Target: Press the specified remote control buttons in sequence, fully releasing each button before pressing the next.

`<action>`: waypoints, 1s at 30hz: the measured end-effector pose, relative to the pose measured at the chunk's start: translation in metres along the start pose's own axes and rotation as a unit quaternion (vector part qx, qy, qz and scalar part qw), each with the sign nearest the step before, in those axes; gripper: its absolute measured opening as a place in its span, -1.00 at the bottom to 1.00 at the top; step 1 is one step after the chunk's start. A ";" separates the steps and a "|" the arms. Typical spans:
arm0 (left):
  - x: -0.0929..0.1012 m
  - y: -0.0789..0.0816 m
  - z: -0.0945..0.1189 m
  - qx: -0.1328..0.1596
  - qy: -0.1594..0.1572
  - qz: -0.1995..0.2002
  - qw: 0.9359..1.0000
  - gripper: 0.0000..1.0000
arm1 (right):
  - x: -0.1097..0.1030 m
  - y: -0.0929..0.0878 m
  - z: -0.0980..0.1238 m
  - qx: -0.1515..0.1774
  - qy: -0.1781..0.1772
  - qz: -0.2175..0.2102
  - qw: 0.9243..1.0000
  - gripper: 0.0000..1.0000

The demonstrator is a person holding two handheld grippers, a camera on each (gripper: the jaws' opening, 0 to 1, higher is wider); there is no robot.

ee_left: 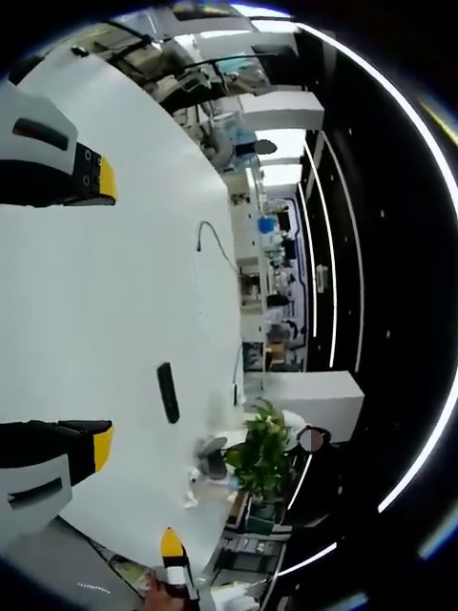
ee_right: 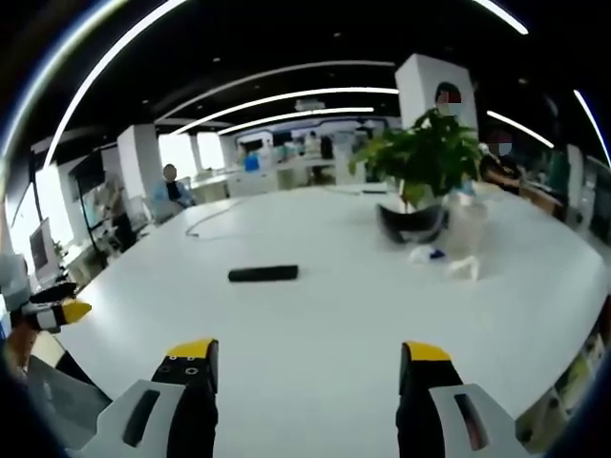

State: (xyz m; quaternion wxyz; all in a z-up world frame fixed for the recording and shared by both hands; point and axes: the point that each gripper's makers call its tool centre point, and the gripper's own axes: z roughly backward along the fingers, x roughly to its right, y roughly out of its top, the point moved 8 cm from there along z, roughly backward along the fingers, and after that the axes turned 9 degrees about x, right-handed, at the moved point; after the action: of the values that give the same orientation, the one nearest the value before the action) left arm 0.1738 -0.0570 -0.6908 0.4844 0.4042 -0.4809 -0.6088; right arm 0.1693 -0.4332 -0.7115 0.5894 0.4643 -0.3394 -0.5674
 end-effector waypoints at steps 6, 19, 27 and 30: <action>-0.005 0.023 -0.023 0.002 -0.041 -0.040 0.998 0.88 | -0.001 -0.001 0.000 -0.002 0.003 0.005 1.000 0.49; -0.003 0.036 -0.070 -0.033 -0.112 -0.069 0.991 0.86 | 0.000 0.000 0.000 0.000 -0.002 0.001 1.000 0.45; 0.011 0.038 -0.101 -0.075 -0.168 -0.060 0.981 0.83 | 0.001 -0.001 0.000 -0.004 -0.006 0.004 1.000 0.42; 0.015 0.041 -0.112 -0.079 -0.185 -0.074 0.977 0.83 | 0.001 -0.001 0.000 -0.006 -0.006 0.003 1.000 0.38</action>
State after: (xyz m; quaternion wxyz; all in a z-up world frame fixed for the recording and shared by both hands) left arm 0.2857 -0.0964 -0.6751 0.3716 0.2794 -0.4813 -0.7431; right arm 0.1690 -0.4339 -0.7128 0.5921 0.4563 -0.3403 -0.5704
